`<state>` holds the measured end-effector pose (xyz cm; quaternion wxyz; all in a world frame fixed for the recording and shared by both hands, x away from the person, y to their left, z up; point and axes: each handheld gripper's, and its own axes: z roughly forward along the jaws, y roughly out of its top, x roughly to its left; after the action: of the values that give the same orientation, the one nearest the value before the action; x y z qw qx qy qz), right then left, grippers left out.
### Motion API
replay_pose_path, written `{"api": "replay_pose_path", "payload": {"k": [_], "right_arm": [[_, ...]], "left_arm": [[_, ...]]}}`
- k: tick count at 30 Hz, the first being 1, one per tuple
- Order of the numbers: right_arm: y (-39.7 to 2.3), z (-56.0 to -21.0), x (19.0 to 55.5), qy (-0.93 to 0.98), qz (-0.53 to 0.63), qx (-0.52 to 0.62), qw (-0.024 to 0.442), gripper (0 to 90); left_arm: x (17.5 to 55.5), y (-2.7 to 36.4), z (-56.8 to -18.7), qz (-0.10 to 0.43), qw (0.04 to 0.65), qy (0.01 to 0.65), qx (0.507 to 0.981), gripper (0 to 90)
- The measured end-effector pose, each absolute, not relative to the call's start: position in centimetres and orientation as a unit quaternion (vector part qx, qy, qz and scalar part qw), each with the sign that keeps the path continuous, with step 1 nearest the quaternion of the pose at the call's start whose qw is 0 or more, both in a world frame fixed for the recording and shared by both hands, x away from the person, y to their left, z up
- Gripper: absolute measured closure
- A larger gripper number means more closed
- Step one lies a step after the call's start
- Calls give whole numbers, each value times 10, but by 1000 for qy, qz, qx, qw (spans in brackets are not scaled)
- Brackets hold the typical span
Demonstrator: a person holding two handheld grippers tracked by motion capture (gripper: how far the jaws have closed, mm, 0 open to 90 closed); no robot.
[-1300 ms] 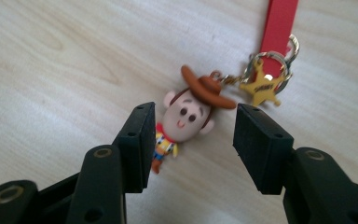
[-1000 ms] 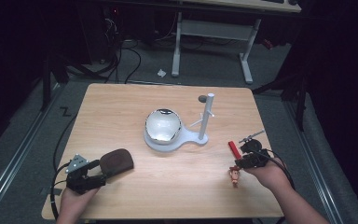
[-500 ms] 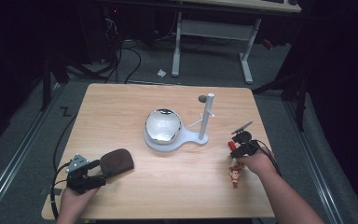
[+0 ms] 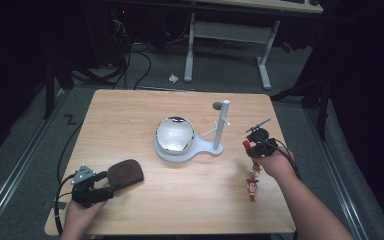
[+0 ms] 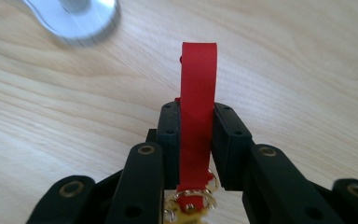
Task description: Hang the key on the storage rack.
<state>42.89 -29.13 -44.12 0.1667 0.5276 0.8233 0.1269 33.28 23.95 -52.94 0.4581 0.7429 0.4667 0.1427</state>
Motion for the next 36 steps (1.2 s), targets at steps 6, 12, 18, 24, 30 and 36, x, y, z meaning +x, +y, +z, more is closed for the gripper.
{"api": "replay_pose_path", "payload": {"k": [6, 12, 18, 24, 30, 36], "right_arm": [[-290, -422, 414, 824, 142, 519, 177, 747], [-306, -413, 385, 818, 154, 523, 183, 754], [-315, -436, 364, 822, 143, 526, 165, 765], [-290, -457, 370, 841, 135, 502, 151, 728], [-275, -479, 388, 852, 108, 494, 136, 718], [-265, -487, 396, 859, 84, 482, 151, 771]], "left_arm": [[333, 240, -529, 142, 458, 467, 743, 238], [333, 240, -530, 141, 457, 467, 743, 240], [333, 239, -529, 140, 456, 469, 743, 240], [333, 239, -529, 141, 455, 470, 743, 241], [334, 240, -530, 139, 454, 469, 745, 243], [334, 241, -530, 137, 458, 469, 742, 246]]}}
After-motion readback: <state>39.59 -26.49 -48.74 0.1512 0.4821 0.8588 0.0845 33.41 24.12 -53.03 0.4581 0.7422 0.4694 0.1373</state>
